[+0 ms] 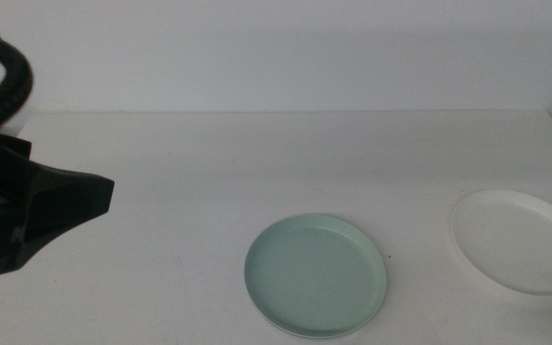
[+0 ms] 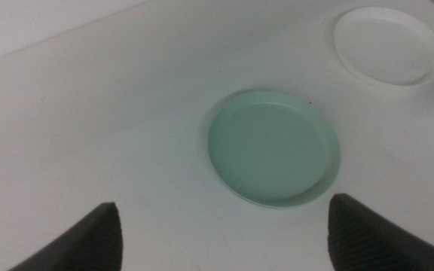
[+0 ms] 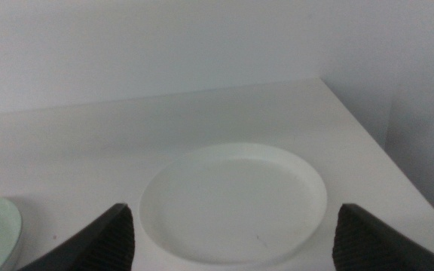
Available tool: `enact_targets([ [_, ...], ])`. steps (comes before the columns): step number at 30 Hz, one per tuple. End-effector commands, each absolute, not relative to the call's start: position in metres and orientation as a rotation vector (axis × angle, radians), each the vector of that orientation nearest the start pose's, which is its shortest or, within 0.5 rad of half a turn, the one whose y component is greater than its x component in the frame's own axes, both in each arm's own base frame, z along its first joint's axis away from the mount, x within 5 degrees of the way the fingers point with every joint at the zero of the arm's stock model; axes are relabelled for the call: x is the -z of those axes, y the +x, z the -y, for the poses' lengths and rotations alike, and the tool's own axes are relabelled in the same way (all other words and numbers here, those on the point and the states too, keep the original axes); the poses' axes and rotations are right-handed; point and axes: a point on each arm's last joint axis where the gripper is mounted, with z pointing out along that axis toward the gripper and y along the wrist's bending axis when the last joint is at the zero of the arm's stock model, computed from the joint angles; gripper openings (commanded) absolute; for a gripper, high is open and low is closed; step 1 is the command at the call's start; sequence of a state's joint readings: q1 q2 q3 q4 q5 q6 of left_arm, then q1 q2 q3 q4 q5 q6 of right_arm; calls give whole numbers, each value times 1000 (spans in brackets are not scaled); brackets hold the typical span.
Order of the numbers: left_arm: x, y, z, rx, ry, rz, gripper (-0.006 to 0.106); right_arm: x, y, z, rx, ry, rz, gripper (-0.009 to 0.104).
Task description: Stack the three bowls on top of each other.
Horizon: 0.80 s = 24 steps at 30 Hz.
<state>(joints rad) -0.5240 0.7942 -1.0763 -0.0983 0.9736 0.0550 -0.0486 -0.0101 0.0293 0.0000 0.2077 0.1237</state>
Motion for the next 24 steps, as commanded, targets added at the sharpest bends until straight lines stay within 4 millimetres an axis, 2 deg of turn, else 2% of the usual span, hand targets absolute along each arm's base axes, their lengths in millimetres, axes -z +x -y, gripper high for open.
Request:
enact_targets([
  [1,-424,109,72,414,576,-2024,90,-208,53,3,-45,135,-1596,96],
  [9,-424,109,72,414,576,-2024,90,-270,50,3,-36,150,-1791,96],
  [13,-424,109,72,414,576,-2024,90,-296,55,4,-31,166,-1959,96],
  [21,-424,109,72,414,576,-2024,90,-353,93,5,-41,186,-2104,96],
  [24,-424,109,72,414,576,-2024,90,-363,111,6,-33,187,-2153,96],
])
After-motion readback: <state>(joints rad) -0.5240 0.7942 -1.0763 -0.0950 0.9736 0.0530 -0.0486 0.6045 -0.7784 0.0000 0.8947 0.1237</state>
